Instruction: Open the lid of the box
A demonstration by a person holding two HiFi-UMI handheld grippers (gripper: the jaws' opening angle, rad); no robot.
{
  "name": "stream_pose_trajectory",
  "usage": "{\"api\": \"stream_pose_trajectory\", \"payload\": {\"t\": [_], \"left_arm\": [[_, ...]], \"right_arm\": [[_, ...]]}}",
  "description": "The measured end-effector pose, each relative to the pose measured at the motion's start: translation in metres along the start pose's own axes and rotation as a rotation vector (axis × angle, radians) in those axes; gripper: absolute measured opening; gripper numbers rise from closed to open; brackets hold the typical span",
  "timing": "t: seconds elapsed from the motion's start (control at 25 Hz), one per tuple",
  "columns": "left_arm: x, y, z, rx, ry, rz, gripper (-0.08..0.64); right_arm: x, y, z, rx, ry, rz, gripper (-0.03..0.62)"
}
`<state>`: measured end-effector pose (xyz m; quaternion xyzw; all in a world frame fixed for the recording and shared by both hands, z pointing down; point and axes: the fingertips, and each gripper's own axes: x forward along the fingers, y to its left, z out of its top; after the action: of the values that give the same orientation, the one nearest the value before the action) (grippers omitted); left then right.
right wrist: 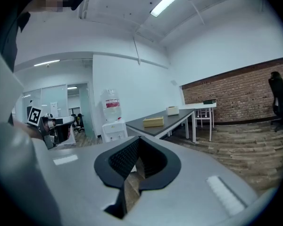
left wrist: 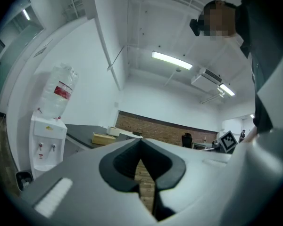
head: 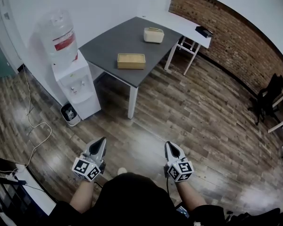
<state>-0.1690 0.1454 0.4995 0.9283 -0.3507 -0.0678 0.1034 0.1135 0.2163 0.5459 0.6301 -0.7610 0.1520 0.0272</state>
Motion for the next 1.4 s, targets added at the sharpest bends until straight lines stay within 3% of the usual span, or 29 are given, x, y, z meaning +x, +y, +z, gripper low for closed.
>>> {"api": "stream_pose_trajectory", "payload": {"t": [0.24, 0.6, 0.88, 1.4], "left_arm": [[0.011, 0.042, 0.003, 0.007, 0.005, 0.025, 0.0], [0.049, 0.073, 0.006, 0.016, 0.021, 0.038, 0.0], [0.1, 0.101, 0.007, 0.022, 0.015, 0.083, 0.0], [0.235, 0.153, 0.022, 0.04, -0.011, 0.146, 0.0]], "right_arm": [[0.047, 0.016, 0.011, -0.008, -0.004, 0.036, 0.003], [0.116, 0.002, 0.012, -0.02, 0.034, 0.091, 0.003], [0.196, -0.028, 0.036, -0.038, 0.026, 0.164, 0.003], [0.309, -0.114, 0.089, -0.022, 0.018, 0.204, 0.003]]}}
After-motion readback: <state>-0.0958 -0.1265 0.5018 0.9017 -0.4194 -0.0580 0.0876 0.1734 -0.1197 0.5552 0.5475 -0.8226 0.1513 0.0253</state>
